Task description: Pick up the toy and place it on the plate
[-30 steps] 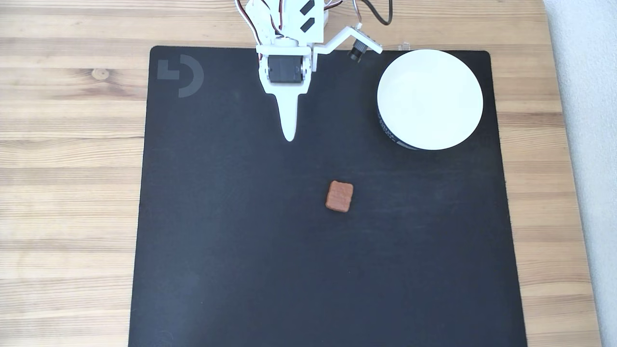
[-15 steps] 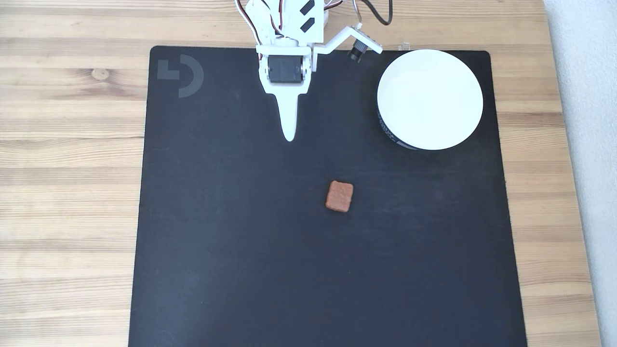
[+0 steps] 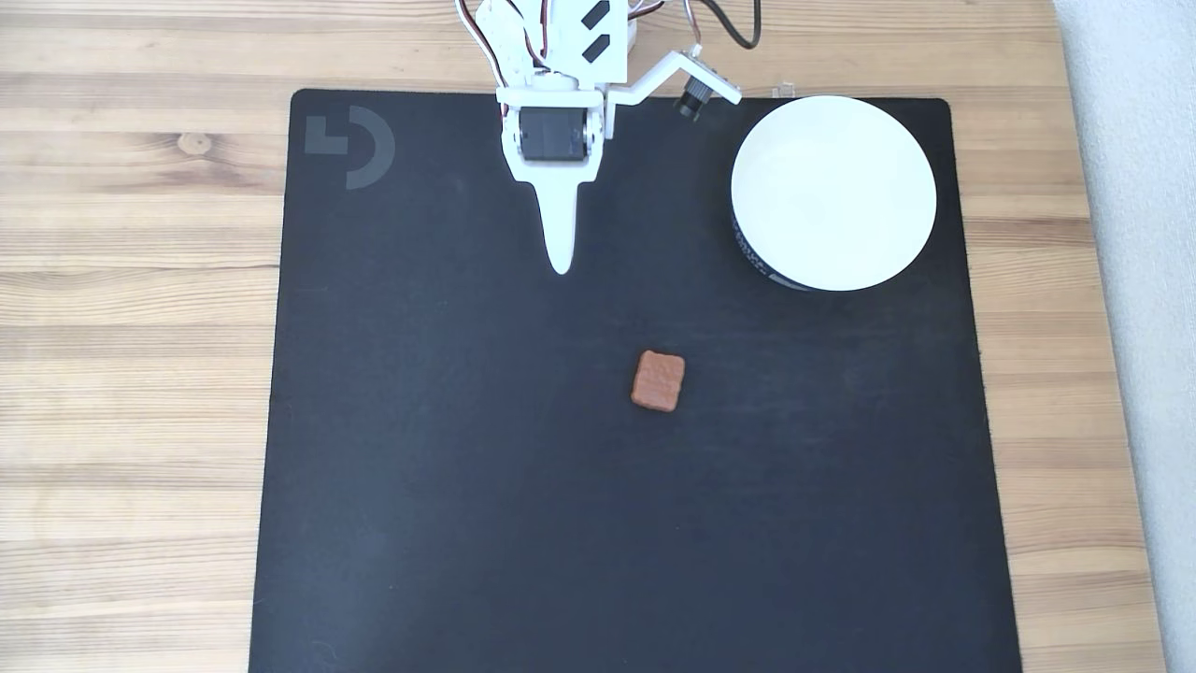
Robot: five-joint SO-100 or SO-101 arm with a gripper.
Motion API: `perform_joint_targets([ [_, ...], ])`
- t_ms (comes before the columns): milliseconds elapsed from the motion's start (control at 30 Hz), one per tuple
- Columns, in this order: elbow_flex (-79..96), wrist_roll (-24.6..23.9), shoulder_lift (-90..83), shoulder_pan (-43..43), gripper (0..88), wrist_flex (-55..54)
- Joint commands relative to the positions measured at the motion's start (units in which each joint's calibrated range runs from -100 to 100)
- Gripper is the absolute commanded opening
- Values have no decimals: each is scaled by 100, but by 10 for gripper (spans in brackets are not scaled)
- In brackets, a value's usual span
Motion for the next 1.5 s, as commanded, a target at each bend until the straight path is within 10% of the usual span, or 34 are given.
perform_joint_targets([
  [0, 78, -26, -75, 41, 23, 28],
  [633, -797, -42, 442, 41, 22, 240],
  [1467, -6213, -308, 6778, -770, 22, -192],
])
